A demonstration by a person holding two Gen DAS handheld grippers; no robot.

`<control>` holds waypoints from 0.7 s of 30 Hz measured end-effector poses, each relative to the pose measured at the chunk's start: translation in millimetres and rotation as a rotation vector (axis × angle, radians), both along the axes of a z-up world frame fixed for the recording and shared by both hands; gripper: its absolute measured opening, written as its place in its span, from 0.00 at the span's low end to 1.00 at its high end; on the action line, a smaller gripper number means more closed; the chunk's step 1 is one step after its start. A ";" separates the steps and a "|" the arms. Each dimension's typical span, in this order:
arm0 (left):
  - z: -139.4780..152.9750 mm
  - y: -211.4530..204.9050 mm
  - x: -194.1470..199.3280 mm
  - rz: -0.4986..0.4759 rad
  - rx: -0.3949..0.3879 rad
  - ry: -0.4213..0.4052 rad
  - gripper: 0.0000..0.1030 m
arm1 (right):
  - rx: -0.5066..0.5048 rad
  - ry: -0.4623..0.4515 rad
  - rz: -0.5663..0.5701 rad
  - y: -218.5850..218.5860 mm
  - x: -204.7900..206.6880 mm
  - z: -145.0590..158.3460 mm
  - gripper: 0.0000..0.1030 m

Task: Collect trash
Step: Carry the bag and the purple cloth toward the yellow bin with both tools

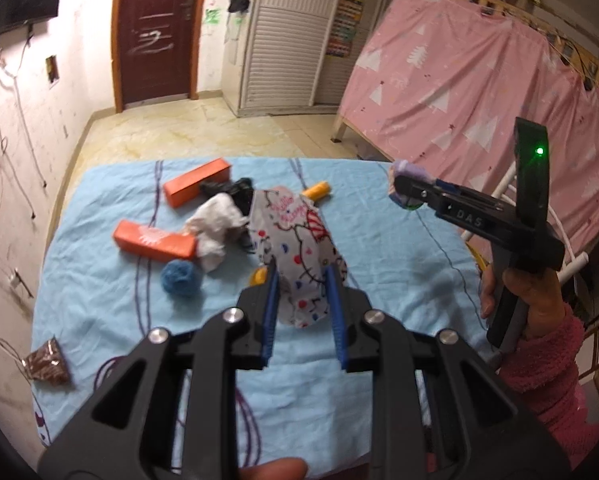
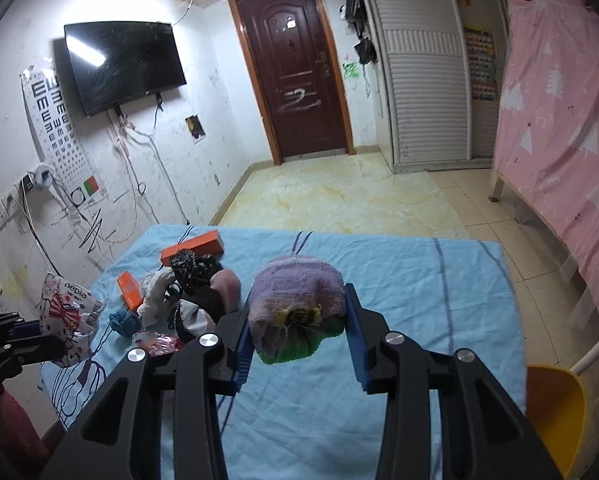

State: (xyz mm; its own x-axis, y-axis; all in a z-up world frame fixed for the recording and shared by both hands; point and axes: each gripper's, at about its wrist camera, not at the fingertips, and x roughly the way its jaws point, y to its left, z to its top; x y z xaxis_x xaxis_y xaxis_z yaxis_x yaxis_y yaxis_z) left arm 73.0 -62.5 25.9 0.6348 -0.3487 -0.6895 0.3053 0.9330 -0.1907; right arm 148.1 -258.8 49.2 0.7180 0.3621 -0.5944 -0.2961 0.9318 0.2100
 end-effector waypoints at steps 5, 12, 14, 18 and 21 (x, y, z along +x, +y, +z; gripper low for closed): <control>6.7 -26.7 0.4 -0.055 0.021 -0.019 0.21 | 0.017 -0.039 -0.073 -36.6 -18.4 9.0 0.33; 15.5 -73.8 2.3 -0.145 0.056 -0.043 0.21 | 0.036 -0.083 -0.186 -93.6 -41.3 15.6 0.33; 18.2 -90.5 1.7 -0.175 0.068 -0.055 0.21 | 0.044 -0.091 -0.221 -111.3 -48.3 14.4 0.33; 20.5 -125.3 1.3 -0.246 0.085 -0.063 0.21 | 0.067 -0.098 -0.285 -144.2 -59.4 10.9 0.33; 21.6 -153.3 0.3 -0.303 0.093 -0.078 0.21 | 0.083 -0.105 -0.325 -168.4 -68.2 8.1 0.33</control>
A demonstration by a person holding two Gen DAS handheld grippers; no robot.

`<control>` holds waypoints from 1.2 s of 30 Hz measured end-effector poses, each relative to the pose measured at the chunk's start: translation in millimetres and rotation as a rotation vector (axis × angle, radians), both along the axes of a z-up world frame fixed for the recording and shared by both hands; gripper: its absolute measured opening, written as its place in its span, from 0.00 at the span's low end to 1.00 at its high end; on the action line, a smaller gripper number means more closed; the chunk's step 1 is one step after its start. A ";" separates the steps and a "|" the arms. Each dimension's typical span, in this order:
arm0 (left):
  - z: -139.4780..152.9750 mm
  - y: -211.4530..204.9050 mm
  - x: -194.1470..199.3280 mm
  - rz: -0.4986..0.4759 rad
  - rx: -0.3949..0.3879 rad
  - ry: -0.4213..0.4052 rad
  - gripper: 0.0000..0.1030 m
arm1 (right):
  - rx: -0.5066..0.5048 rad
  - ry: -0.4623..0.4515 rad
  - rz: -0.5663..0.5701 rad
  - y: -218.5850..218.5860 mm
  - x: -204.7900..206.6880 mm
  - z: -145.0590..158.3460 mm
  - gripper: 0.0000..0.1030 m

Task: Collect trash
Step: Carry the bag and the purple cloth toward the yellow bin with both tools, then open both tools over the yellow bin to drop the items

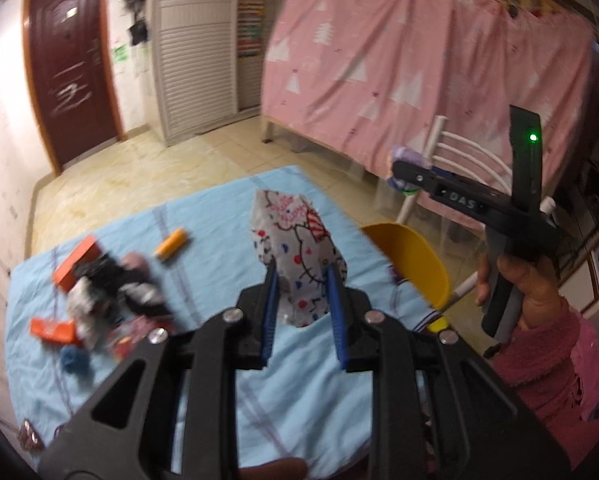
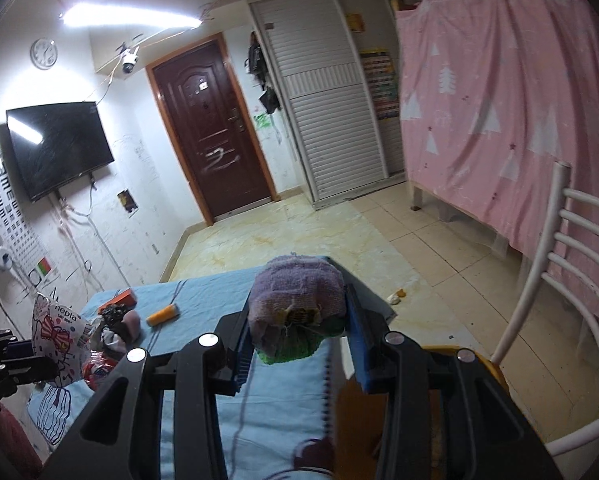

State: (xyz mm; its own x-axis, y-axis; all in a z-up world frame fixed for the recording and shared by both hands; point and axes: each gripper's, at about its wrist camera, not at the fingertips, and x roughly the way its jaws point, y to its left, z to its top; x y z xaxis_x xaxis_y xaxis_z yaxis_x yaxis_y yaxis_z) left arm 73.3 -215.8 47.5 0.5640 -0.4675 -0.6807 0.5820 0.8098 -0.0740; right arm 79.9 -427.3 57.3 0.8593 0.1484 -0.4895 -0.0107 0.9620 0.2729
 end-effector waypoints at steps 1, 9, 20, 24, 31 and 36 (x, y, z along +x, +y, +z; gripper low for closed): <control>0.4 -8.1 0.0 -0.014 0.000 -0.004 0.21 | 0.004 -0.001 -0.010 -5.6 -2.6 -0.6 0.33; -10.5 -80.3 10.6 -0.110 -0.015 0.048 0.21 | 0.043 -0.014 -0.075 -52.9 -18.8 -9.9 0.33; -42.1 -159.3 34.5 -0.167 -0.043 0.167 0.42 | 0.153 -0.028 -0.151 -103.8 -33.7 -24.9 0.49; -51.9 -165.5 40.6 -0.136 -0.026 0.193 0.56 | 0.174 -0.018 -0.176 -112.6 -30.6 -33.5 0.68; -53.0 -147.6 45.8 -0.091 -0.040 0.220 0.56 | 0.191 -0.007 -0.169 -111.3 -25.1 -38.1 0.68; -44.7 -132.0 44.2 -0.080 -0.064 0.212 0.56 | 0.166 -0.007 -0.139 -92.3 -22.0 -32.5 0.69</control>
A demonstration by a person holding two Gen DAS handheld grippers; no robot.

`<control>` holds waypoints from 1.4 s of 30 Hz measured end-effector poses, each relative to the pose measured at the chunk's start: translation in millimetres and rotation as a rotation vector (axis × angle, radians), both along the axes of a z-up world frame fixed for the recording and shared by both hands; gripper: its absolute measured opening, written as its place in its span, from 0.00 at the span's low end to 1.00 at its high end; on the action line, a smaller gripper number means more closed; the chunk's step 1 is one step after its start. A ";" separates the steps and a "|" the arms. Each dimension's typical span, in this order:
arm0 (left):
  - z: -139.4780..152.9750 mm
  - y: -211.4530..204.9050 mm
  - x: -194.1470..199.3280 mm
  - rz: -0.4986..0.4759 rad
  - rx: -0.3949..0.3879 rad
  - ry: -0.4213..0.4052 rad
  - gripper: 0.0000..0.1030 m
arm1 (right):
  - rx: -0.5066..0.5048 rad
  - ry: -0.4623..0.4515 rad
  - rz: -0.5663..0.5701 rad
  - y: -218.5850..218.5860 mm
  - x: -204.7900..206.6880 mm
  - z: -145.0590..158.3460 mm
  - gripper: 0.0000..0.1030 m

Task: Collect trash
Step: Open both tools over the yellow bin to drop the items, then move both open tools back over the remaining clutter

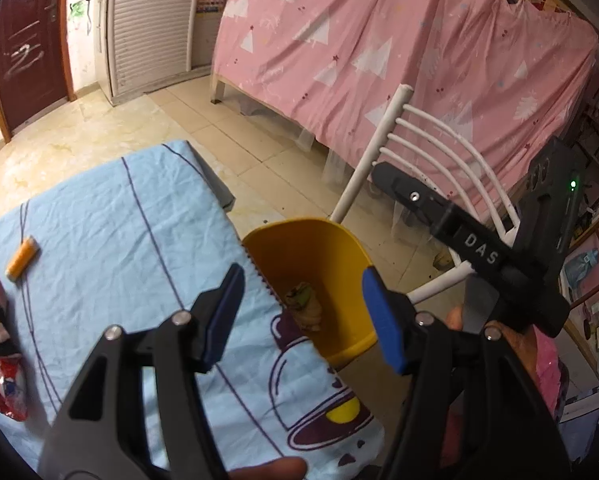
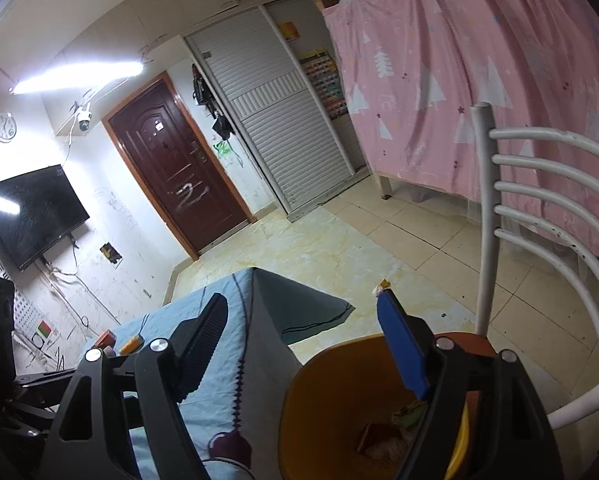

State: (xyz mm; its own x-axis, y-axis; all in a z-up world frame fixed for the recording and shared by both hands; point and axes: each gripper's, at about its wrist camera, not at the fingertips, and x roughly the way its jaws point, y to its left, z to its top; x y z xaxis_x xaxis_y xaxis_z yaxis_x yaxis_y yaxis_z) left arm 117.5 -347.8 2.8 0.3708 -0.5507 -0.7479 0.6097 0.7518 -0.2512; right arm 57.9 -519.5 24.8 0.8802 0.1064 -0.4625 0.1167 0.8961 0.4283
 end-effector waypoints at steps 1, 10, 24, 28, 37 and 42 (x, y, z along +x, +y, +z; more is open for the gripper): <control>1.5 2.5 -0.1 0.004 -0.003 -0.003 0.56 | -0.004 0.000 0.005 3.5 0.7 1.6 0.69; 22.4 63.4 -0.2 0.074 -0.060 -0.027 0.58 | -0.063 -0.004 0.098 61.4 16.1 20.1 0.73; 30.6 198.4 11.9 0.293 -0.088 -0.051 0.59 | -0.140 0.045 0.329 191.1 65.0 26.8 0.74; 30.2 232.6 14.3 0.345 -0.064 -0.066 0.59 | -0.158 0.059 0.372 221.7 76.0 25.6 0.74; 23.4 301.8 20.8 0.454 -0.023 -0.068 0.60 | -0.188 0.112 0.471 279.4 97.6 12.2 0.74; 12.3 339.6 25.5 0.523 -0.010 -0.043 0.60 | -0.191 0.133 0.525 304.0 106.6 6.4 0.79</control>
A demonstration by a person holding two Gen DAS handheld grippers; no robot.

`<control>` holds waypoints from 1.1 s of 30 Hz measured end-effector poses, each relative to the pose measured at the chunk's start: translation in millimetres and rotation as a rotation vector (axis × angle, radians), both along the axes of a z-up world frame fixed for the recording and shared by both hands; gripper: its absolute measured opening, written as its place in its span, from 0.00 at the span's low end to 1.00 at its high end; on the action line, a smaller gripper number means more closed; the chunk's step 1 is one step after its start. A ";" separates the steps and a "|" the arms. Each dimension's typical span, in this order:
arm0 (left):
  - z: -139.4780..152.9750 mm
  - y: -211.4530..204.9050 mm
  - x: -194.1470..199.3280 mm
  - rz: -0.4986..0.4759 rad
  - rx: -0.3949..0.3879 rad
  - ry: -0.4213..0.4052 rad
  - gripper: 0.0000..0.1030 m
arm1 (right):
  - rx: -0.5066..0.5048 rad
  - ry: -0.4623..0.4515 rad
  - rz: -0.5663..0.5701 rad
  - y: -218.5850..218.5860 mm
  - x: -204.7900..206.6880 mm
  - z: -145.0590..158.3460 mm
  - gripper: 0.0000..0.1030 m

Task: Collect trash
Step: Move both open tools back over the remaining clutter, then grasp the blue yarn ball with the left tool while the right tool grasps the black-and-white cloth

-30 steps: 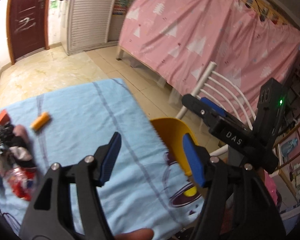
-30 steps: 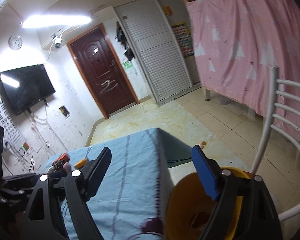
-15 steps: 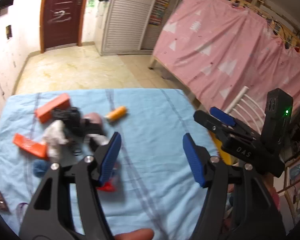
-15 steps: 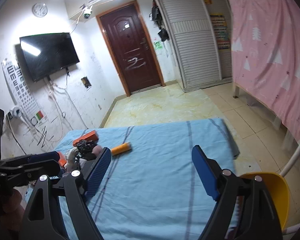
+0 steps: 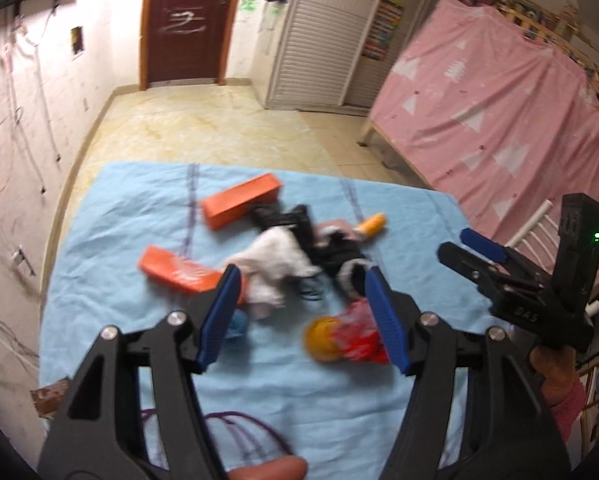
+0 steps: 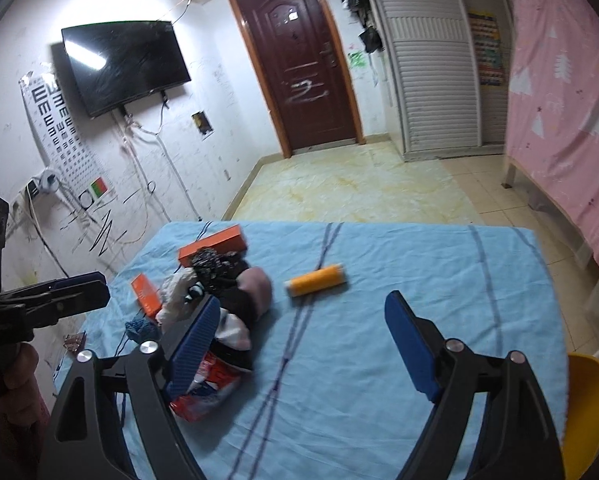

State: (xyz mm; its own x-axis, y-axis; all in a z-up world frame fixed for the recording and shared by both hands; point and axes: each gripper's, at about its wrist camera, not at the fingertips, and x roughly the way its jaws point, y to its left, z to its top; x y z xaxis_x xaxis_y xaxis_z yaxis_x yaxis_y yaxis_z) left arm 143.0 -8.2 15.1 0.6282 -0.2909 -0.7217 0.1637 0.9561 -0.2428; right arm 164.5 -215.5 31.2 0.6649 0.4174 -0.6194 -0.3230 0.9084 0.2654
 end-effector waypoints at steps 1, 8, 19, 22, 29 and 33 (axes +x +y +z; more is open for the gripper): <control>-2.4 3.9 0.4 0.006 0.002 0.006 0.60 | 0.000 0.004 0.009 4.0 1.4 -1.1 0.79; -32.6 26.2 5.8 0.030 0.018 0.073 0.60 | -0.039 0.045 0.062 37.4 13.1 -14.6 0.81; -60.3 11.8 6.0 -0.051 0.079 0.109 0.57 | -0.110 0.080 0.130 75.6 22.7 -26.3 0.81; -61.8 12.2 6.4 -0.037 0.108 0.098 0.42 | -0.123 0.089 0.144 84.3 26.8 -28.0 0.81; -66.1 18.1 8.9 -0.014 0.111 0.099 0.27 | -0.114 0.132 0.146 91.8 35.8 -37.9 0.64; -66.9 19.6 10.8 -0.012 0.099 0.096 0.26 | -0.090 0.170 0.149 86.6 39.8 -46.0 0.35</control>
